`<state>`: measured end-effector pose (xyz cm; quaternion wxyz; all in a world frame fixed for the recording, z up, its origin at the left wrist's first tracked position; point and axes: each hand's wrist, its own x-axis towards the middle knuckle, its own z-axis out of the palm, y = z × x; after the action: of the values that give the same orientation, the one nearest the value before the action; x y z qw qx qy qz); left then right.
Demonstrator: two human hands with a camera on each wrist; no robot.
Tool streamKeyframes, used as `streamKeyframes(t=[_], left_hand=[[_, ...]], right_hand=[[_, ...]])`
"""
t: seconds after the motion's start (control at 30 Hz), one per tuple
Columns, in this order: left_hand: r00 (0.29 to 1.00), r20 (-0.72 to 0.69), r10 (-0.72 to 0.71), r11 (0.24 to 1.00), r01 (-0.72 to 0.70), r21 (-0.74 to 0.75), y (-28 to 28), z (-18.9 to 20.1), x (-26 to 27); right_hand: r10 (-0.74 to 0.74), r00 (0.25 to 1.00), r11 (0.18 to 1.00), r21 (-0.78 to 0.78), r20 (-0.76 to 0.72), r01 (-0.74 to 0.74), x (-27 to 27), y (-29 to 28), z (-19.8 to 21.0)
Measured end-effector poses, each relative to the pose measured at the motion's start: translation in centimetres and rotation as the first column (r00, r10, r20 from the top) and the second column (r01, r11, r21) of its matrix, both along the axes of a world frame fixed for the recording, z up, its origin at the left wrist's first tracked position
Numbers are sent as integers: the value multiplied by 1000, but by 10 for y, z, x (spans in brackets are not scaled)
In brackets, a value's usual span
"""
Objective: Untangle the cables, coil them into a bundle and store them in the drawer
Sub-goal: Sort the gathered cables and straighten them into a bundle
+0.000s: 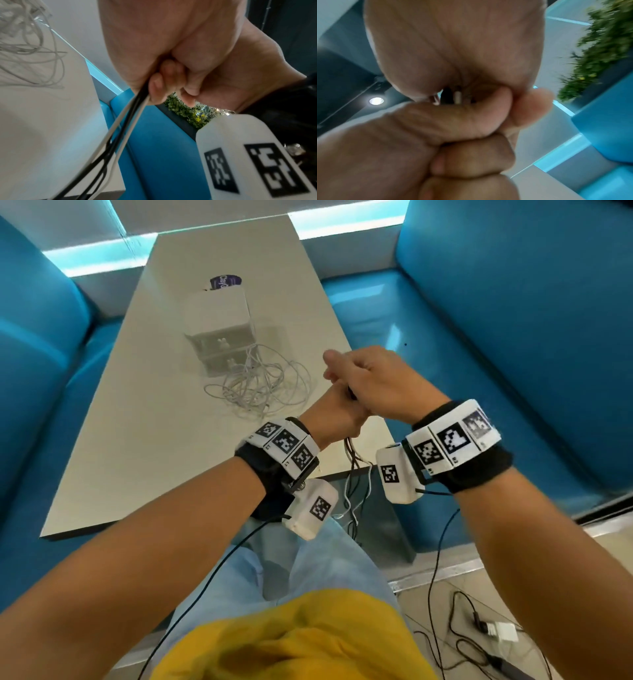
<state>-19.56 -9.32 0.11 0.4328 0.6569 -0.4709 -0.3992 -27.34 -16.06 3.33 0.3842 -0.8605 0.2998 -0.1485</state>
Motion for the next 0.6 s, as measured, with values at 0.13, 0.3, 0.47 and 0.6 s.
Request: streamKeyframes(t=[0.13, 0.3, 0.47, 0.6], left_hand=[[994, -4, 106, 994, -106, 25, 11, -9, 23], [983, 4, 185, 983, -185, 2, 23, -14, 42], [956, -71, 285, 958, -282, 51, 40, -17, 67], [856, -288, 429, 902, -420, 94, 70, -32, 104]], right_hand=[[17, 995, 989, -142, -99, -31, 22, 11, -6], [100, 990, 992, -62, -98, -107, 44, 20, -5], [226, 974, 956, 192, 7, -223, 73, 22, -12], [126, 989, 992, 40, -78, -123, 112, -1, -43]])
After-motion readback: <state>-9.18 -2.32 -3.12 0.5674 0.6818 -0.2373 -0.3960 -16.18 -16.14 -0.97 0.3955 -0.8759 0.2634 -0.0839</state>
